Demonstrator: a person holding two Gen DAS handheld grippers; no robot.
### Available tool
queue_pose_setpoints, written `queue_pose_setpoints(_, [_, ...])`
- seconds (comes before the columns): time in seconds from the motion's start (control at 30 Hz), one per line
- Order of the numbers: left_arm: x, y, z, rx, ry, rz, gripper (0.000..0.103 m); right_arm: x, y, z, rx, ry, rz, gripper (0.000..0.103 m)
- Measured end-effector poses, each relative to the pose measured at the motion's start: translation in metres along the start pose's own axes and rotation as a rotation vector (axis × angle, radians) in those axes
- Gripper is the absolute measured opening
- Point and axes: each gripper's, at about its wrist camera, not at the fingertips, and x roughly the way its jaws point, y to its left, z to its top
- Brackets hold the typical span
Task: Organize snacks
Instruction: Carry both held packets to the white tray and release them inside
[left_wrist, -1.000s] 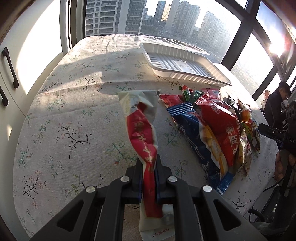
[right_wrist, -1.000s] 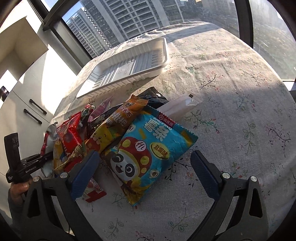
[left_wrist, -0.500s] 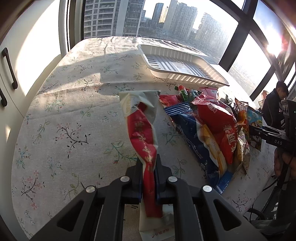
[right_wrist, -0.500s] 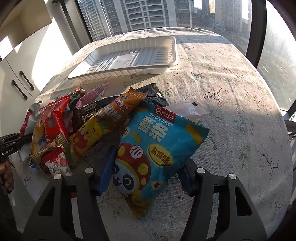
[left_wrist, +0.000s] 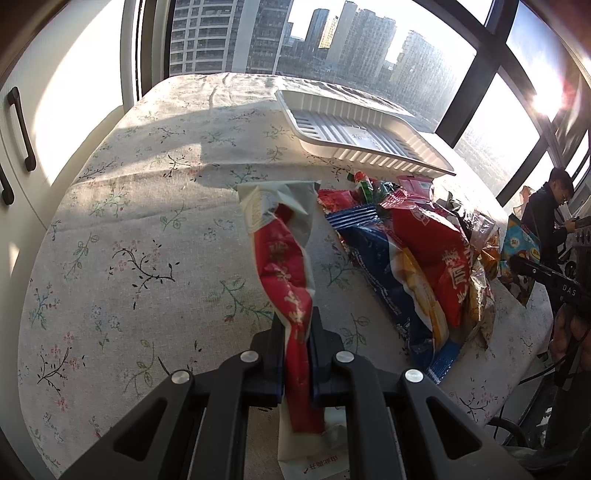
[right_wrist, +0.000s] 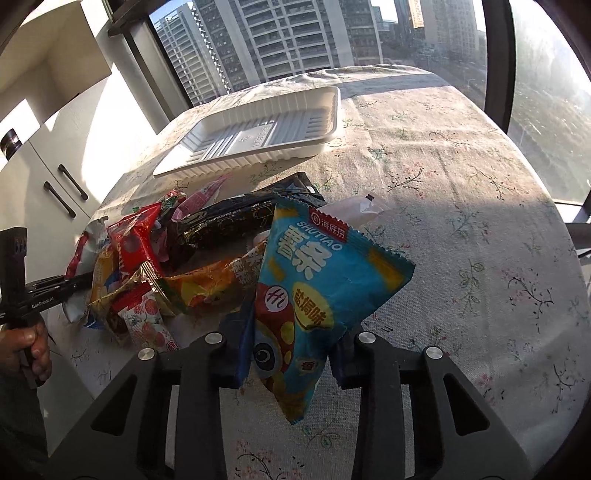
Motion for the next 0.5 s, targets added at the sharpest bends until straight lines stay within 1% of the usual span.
queue_pose_setpoints(0.13, [-0.005,0.005,0.002,-0.019,-0.011,-0.005,0.01,-0.02,-0.008,0.005,0.03,-0.044,0.039,0.03])
queue_pose_setpoints(0.3, [-0.016,0.012,0.011,-0.038,-0.041,-0.006,0.01,-0.031,-0.021,0.017,0.049,-0.075,0.047,0.03])
queue_pose_setpoints(0.43, [-0.029,0.017,0.038,-0.032,-0.091,0.008,0.01,-0.035,-0.026,0.037,0.033,-0.097,0.059,0.03])
queue_pose_setpoints(0.5, [-0.033,0.013,0.056,-0.009,-0.116,0.016,0.01,-0.035,-0.027,0.056,0.014,-0.107,0.08,0.03])
